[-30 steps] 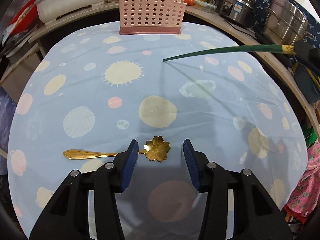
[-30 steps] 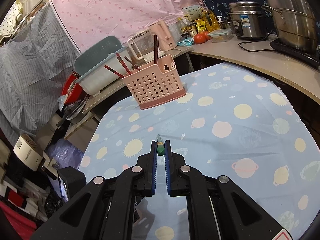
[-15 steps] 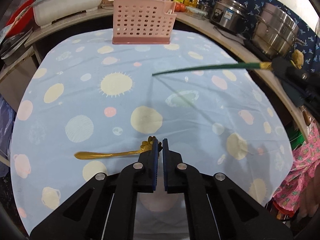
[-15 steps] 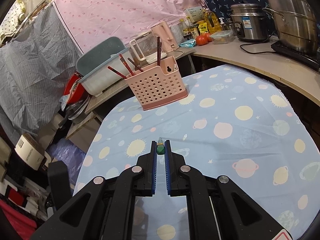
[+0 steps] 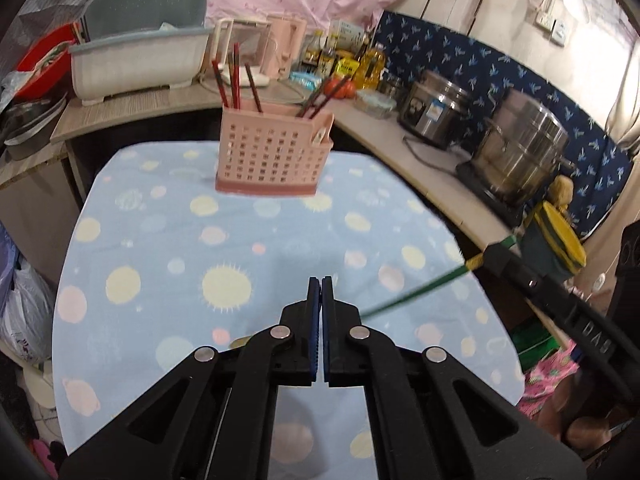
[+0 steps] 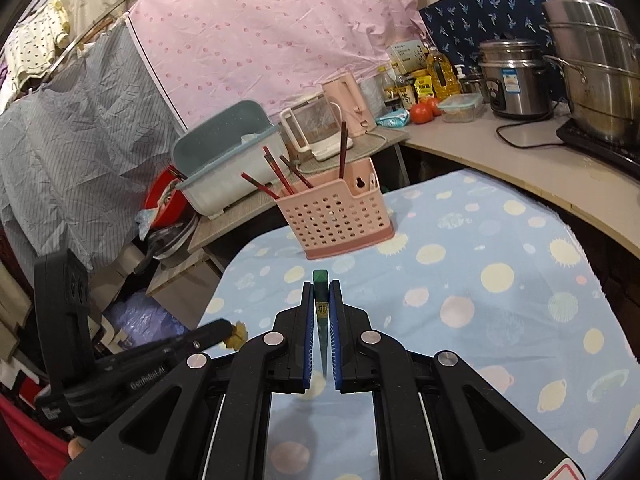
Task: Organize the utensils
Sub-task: 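Carry the held spoon and green chopstick over the pink basket with both tools, then lower the spoon and chopstick into the pink basket and open both tools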
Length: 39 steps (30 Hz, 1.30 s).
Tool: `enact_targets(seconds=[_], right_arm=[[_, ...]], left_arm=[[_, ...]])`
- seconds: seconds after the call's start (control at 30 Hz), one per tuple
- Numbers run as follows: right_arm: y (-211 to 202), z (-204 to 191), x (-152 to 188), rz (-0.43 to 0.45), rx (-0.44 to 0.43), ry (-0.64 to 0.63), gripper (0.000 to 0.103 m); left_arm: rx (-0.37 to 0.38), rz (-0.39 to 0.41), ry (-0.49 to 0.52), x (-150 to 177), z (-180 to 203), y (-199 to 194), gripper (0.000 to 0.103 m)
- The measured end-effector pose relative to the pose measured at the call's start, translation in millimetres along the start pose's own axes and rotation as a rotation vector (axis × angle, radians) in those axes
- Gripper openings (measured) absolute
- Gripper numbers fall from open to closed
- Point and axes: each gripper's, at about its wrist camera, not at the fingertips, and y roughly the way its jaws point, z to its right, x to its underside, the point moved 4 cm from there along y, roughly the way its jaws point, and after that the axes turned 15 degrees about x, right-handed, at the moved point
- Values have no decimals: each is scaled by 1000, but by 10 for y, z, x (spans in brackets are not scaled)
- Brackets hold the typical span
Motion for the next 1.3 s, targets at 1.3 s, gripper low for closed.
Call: enact_targets(seconds=[1.3], right_arm=[[1971, -611, -2349, 190, 36, 49, 8]], left_arm=[[217, 206, -120, -2545, -1035, 1083, 1]])
